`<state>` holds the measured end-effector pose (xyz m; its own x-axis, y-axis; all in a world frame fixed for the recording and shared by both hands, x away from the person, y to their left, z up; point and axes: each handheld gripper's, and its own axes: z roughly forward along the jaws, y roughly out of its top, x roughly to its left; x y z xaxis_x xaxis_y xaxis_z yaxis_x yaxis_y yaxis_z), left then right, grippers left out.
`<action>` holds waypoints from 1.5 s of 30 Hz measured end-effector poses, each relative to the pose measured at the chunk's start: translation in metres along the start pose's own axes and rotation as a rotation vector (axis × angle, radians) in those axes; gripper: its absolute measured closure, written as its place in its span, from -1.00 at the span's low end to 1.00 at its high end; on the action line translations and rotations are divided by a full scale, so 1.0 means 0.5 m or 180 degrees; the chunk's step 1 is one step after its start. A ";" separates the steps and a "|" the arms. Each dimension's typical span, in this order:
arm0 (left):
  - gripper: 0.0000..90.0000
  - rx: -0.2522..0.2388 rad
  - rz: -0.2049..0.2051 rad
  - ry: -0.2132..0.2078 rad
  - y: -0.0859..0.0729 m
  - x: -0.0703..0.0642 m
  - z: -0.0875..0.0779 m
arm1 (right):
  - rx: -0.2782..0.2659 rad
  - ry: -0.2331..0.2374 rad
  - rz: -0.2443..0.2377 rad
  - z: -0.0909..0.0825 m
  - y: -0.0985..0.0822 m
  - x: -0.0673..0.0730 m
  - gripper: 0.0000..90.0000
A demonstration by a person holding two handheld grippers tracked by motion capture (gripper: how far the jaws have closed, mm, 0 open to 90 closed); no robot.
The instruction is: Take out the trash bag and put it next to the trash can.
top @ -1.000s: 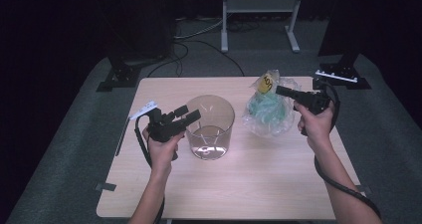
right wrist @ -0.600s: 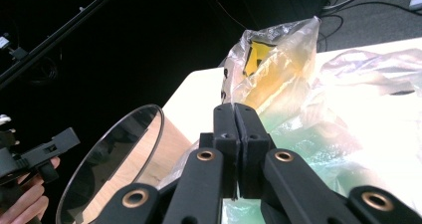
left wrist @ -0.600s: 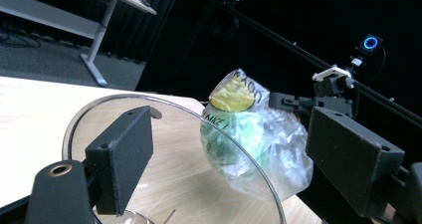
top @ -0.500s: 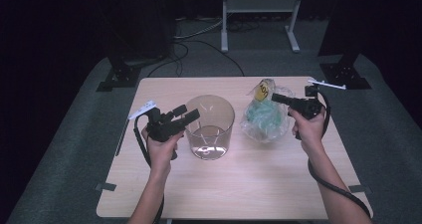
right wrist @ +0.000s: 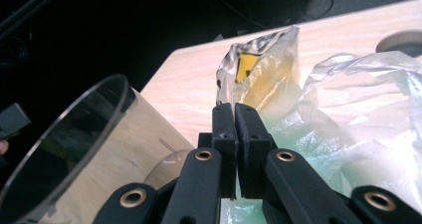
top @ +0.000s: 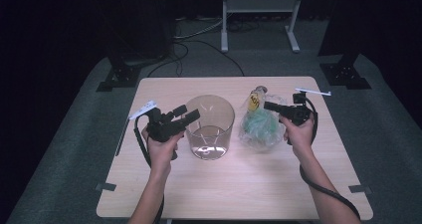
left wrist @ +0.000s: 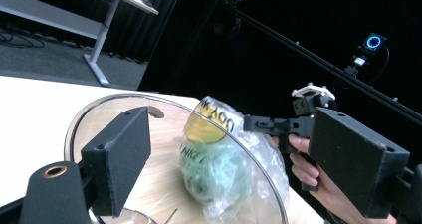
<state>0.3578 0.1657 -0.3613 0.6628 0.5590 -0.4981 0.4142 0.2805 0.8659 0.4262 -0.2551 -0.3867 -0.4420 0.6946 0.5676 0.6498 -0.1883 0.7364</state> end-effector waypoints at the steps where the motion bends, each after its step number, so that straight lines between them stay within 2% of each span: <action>1: -0.65 -0.0001 -0.0003 0.0000 0.000 -0.001 0.000 | 0.0017 -0.0004 0.0004 0.004 -0.004 -0.002 0.97; 11: -0.65 0.0038 -0.0031 -0.0003 -0.006 0.005 0.005 | 0.0105 0.0056 0.0078 0.024 -0.041 -0.013 0.94; 18: -0.65 0.0040 0.0002 0.0000 -0.004 0.002 0.005 | 0.0107 0.0103 0.0049 0.018 -0.043 -0.010 0.74; 22: -0.65 0.0069 -0.0015 0.0031 -0.008 0.009 0.007 | 0.0070 0.0078 0.0032 0.010 -0.040 -0.008 0.66; 27: -0.65 0.0056 -0.0024 0.0047 -0.007 0.012 0.005 | 0.0007 0.0099 0.0016 0.002 -0.035 -0.009 0.46; 31: -0.65 0.0047 -0.0009 0.0048 -0.006 0.012 0.003 | -0.0077 0.0048 -0.0007 -0.012 -0.030 -0.007 0.32; 38: -0.65 0.0037 -0.0005 0.0081 -0.005 0.015 -0.001 | -0.0178 0.0014 -0.0065 -0.044 -0.016 -0.005 0.16; 45: -0.65 0.0054 0.0005 0.0120 -0.006 0.018 -0.002 | -0.0191 0.0001 -0.0145 -0.069 -0.016 -0.006 0.07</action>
<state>0.3620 0.1705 -0.3683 0.6397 0.5884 -0.4945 0.4238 0.2666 0.8656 0.4008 -0.2796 -0.3815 -0.4706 0.7031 0.5331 0.5908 -0.1976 0.7822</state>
